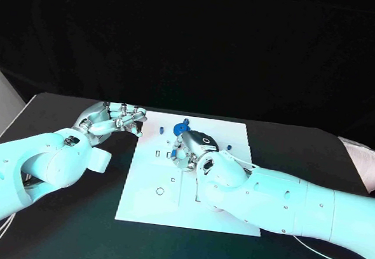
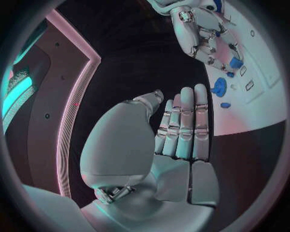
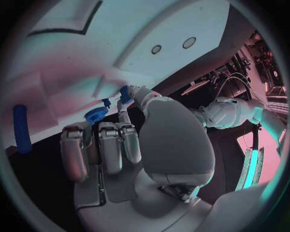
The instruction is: Assemble the parts on the task board
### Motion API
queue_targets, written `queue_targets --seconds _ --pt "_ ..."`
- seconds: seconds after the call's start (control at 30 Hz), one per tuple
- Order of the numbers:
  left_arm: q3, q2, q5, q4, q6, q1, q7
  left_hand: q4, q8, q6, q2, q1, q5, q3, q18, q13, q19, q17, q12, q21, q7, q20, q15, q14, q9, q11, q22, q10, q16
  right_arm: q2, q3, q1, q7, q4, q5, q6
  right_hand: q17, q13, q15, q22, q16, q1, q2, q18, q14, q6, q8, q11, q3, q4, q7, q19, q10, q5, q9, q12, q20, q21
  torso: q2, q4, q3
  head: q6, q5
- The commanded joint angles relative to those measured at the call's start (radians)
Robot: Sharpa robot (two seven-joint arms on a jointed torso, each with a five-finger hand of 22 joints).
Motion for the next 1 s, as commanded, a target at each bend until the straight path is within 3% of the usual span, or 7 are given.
queue_targets --seconds 0.03,0.47,0.7,0.77,0.87,0.93,1.0 --pt "0.001 0.001 -0.001 0.001 0.017 0.0 0.003 -0.001 -0.006 -0.009 -0.001 -0.009 -0.004 0.004 0.012 0.002 -0.011 0.001 -0.003 0.008 0.0 0.0 -0.002 -0.007 0.002 0.0 0.002 -0.01 0.004 0.0 0.0 -0.001 0.011 0.001 -0.012 0.012 0.263 0.243 0.008 0.264 0.004 -0.006 -0.008 -0.014 0.103 -0.013 -0.006 0.008 -0.011 0.0 0.003 0.105 0.084 -0.007 -0.003 -0.008 0.009 0.006 0.001 -0.0001 0.0005 0.001 0.0" --pt "0.001 0.002 -0.001 0.0 0.018 0.0 0.003 -0.002 -0.006 -0.009 -0.002 -0.008 -0.004 0.005 0.012 0.002 -0.011 0.001 -0.003 0.009 0.0 0.0 -0.002 -0.007 0.003 0.0 0.003 -0.01 0.004 -0.007 -0.001 -0.001 0.023 0.01 -0.009 0.001 0.263 0.22 0.018 0.264 0.004 -0.015 -0.019 -0.014 0.103 -0.047 -0.019 0.019 -0.045 0.014 0.014 0.105 0.056 -0.036 -0.014 -0.034 0.02 0.006 0.001 0.0001 0.0006 0.0 0.001" --pt "0.001 0.003 -0.005 -0.001 0.018 0.0 -0.003 -0.003 -0.006 -0.009 -0.002 -0.008 -0.004 0.005 0.012 0.002 -0.012 0.001 -0.003 0.01 0.0 0.0 -0.002 -0.007 0.003 0.0 0.003 -0.01 0.004 -0.031 -0.001 -0.001 0.034 0.04 -0.009 -0.015 0.263 0.219 0.02 0.264 0.004 -0.018 -0.024 -0.014 0.103 -0.051 -0.019 0.02 -0.063 0.02 0.015 0.105 0.055 -0.045 -0.016 -0.035 0.022 0.006 0.0 0.0009 0.0001 0.0 0.001" --pt "0.001 0.004 -0.016 -0.003 0.017 0.0 -0.01 -0.002 -0.007 -0.012 -0.004 -0.012 -0.004 0.003 0.012 0.002 -0.013 0.001 -0.004 0.011 0.002 0.0 -0.001 -0.007 0.003 0.001 0.004 -0.012 0.005 -0.045 0.0 -0.001 0.046 0.056 -0.007 -0.035 0.263 0.217 0.021 0.264 0.004 -0.02 -0.026 -0.014 0.103 -0.051 -0.018 0.02 -0.078 0.027 0.015 0.105 0.054 -0.053 -0.017 -0.036 0.023 0.006 0.0 0.0009 0.0002 0.001 0.003" --pt "0.001 0.008 -0.05 -0.01 0.013 0.0 -0.04 0.007 -0.012 -0.02 -0.01 -0.03 -0.004 -0.005 0.013 0.01 -0.009 0.009 0.012 0.019 0.001 0.001 -0.003 0.009 0.004 -0.003 0.008 0.012 0.023 -0.082 0.001 0.002 0.111 0.086 0.027 -0.108 0.263 0.219 0.021 0.264 0.004 -0.02 -0.024 -0.014 0.103 -0.054 -0.014 0.02 -0.123 0.049 0.014 0.105 0.055 -0.084 -0.02 -0.034 0.024 0.006 -0.003 -0.0029 0.0017 0.004 0.008" --pt "0.0 0.014 -0.077 -0.018 0.008 0.0 -0.072 0.029 -0.012 -0.027 -0.01 -0.063 -0.004 -0.021 0.014 0.029 0.009 0.039 0.04 0.042 -0.002 -0.002 -0.01 0.037 0.008 -0.008 0.018 0.036 0.077 -0.105 0.003 0.01 0.178 0.097 0.08 -0.156 0.263 0.22 0.021 0.261 0.004 -0.017 -0.016 -0.014 0.103 -0.052 -0.011 0.02 -0.131 0.057 0.014 0.104 0.058 -0.083 -0.02 -0.032 0.024 0.004 -0.004 -0.006 0.0029 0.008 0.011" --pt "0.0 0.022 -0.108 -0.028 0.005 0.0 -0.112 0.049 0.017 -0.008 -0.006 -0.089 0.0 -0.04 0.014 0.073 0.038 0.097 0.101 0.085 -0.015 -0.014 -0.022 0.067 0.026 -0.027 0.041 0.069 0.167 -0.127 0.006 0.023 0.255 0.103 0.155 -0.187 0.263 0.22 0.02 0.258 0.004 -0.006 -0.007 -0.013 0.103 -0.043 -0.004 0.018 -0.135 0.063 0.012 0.102 0.057 -0.075 -0.018 -0.033 0.023 0.0 -0.007 -0.0095 0.0048 0.011 0.014"
